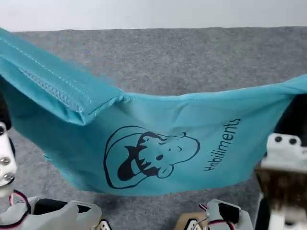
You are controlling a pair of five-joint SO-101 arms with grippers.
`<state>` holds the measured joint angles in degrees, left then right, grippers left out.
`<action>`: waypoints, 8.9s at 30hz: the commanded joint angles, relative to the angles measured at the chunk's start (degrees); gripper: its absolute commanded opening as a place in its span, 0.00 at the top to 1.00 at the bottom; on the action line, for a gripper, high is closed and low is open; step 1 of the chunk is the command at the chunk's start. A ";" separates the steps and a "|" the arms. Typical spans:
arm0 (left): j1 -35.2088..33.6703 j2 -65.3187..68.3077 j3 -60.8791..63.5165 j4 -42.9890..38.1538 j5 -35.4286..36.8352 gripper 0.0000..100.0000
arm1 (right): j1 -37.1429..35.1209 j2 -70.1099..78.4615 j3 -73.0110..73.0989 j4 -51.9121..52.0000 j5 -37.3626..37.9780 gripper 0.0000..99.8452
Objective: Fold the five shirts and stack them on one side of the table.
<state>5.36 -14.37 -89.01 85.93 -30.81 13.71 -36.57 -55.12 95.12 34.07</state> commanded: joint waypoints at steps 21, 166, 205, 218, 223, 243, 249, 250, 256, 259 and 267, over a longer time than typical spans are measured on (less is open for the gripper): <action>-5.27 0.53 88.57 -38.77 -0.09 1.00 | -3.56 17.36 66.29 -47.34 0.09 0.99; -20.84 5.80 98.15 -14.77 16.26 0.99 | -6.20 34.86 66.64 -29.93 -18.20 0.80; -23.21 6.42 105.54 -19.25 21.89 0.99 | -6.64 88.04 3.25 -13.49 -25.49 0.94; -23.56 5.89 107.30 -18.81 21.80 0.99 | -4.88 87.78 1.67 -14.20 -22.42 0.99; -23.65 5.89 107.82 -18.81 21.80 0.99 | -2.95 88.31 -2.02 -15.52 -22.24 0.99; -23.65 5.80 107.91 -18.20 21.80 0.99 | 2.51 95.87 -2.46 -27.12 -19.34 0.99; -23.56 5.80 107.74 -17.58 21.80 0.99 | 3.38 95.96 -5.36 -27.65 -19.43 0.99; -23.56 5.80 107.74 -17.58 21.80 0.99 | 3.38 95.96 -6.07 -27.12 -19.43 0.98; -23.21 4.92 107.56 -17.58 21.80 0.99 | 2.07 95.43 -13.36 -17.63 -23.74 0.78; -23.12 1.05 107.56 -17.58 21.80 0.99 | 1.80 95.52 -19.60 -10.59 -26.90 0.75; -11.08 -7.47 109.93 -11.78 20.84 0.99 | -1.27 95.43 -32.18 7.43 -26.73 0.75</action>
<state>-11.69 -18.33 20.53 70.90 -9.27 13.19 60.48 -81.23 97.67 7.78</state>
